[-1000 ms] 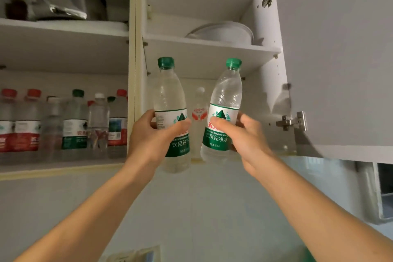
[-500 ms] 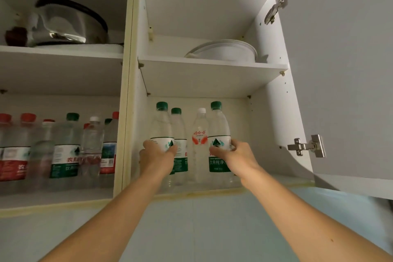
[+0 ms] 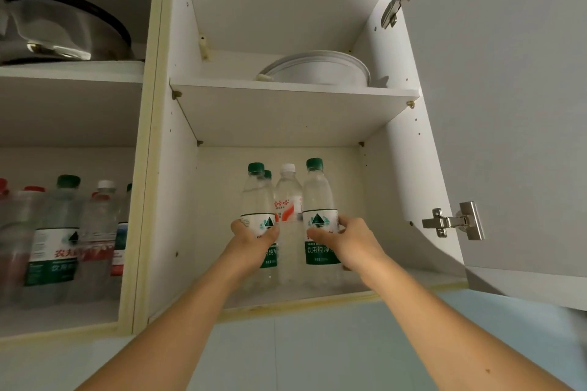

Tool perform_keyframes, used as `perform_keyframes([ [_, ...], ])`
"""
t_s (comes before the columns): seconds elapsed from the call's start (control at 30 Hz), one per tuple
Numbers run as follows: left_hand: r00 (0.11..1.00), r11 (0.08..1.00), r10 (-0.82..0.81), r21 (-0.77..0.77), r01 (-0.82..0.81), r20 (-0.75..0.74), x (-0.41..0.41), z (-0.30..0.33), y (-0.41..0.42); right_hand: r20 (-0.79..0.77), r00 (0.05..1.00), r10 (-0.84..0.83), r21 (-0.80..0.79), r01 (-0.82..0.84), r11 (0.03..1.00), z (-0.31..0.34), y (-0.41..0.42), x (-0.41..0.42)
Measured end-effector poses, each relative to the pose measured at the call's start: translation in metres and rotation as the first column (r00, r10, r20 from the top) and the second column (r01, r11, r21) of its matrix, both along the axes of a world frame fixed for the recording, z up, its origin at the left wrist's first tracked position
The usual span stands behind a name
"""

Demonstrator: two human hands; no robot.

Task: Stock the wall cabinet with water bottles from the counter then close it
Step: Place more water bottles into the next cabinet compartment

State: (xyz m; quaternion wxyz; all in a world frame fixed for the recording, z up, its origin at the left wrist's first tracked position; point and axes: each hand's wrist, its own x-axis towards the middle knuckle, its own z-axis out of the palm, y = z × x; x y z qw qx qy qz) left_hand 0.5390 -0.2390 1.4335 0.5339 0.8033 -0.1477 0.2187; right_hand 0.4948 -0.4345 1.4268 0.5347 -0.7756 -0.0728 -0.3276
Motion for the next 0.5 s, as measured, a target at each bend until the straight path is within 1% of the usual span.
perform_keyframes([
  [0.13,0.999,0.999,0.023,0.031,-0.022,-0.041,0.006,0.002,-0.021,0.008,0.999,-0.047,-0.043,0.047,0.998,0.002,-0.006,0.010],
  [0.3,0.995,0.999,0.008,0.039,-0.005,-0.095,0.013,0.003,-0.041,0.014,0.998,-0.057,-0.048,0.057,0.997,0.003,-0.011,0.022],
  [0.5,0.992,0.999,-0.001,0.047,0.007,-0.122,0.023,0.004,-0.051,0.006,0.998,-0.059,-0.057,0.060,0.997,0.003,-0.014,0.030],
])
